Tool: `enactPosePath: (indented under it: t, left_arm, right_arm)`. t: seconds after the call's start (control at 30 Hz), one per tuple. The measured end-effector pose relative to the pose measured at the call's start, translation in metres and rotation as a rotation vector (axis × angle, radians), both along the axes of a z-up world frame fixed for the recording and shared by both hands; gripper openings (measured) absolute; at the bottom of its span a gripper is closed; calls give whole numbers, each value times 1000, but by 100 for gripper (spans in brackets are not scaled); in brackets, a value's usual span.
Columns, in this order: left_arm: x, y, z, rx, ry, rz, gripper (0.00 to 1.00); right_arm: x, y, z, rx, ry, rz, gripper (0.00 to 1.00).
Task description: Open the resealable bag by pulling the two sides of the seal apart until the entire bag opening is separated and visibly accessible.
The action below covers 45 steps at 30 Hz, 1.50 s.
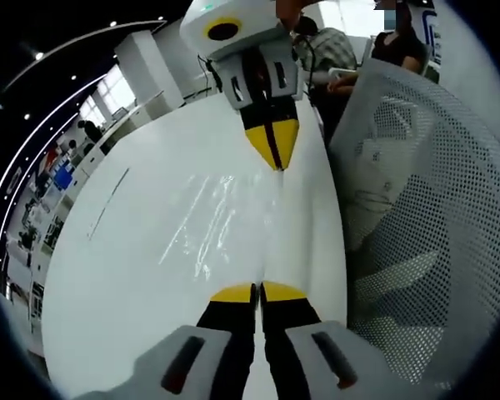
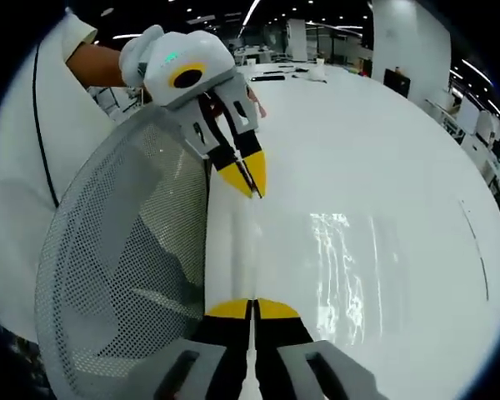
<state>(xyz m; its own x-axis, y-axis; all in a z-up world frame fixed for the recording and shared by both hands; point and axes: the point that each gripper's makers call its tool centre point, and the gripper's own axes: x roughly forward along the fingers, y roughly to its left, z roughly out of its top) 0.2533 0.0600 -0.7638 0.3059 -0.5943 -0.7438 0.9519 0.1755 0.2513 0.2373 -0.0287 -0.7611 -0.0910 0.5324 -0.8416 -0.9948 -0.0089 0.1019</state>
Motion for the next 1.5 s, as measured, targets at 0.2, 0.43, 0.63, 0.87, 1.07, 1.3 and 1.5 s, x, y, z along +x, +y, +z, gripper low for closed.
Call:
enactPosePath:
  t: [0.2, 0.43, 0.63, 0.87, 1.07, 1.3, 1.5]
  left_arm:
    - [-1, 2, -1, 15, 14, -4, 0]
    - [-1, 2, 0, 9, 34, 3, 0]
    - [1, -1, 1, 12, 35, -11, 0]
    - [5, -5, 6, 11, 29, -19, 0]
    - [4, -9, 7, 12, 35, -34, 0]
    - [6, -11, 11, 6, 33, -39, 0]
    - [4, -14, 11, 4, 44, -43, 0]
  right_arm:
    - [2, 10, 1, 42, -4, -34, 6]
    - [9, 33, 8, 99, -59, -51, 14]
    - [8, 55, 11, 130, -119, -11, 15]
    - [9, 71, 8, 144, -145, -8, 13]
    - [7, 78, 4, 135, -155, 8, 12]
    - [12, 83, 5, 149, -178, 2, 9]
    - [12, 87, 3, 148, -193, 6, 4]
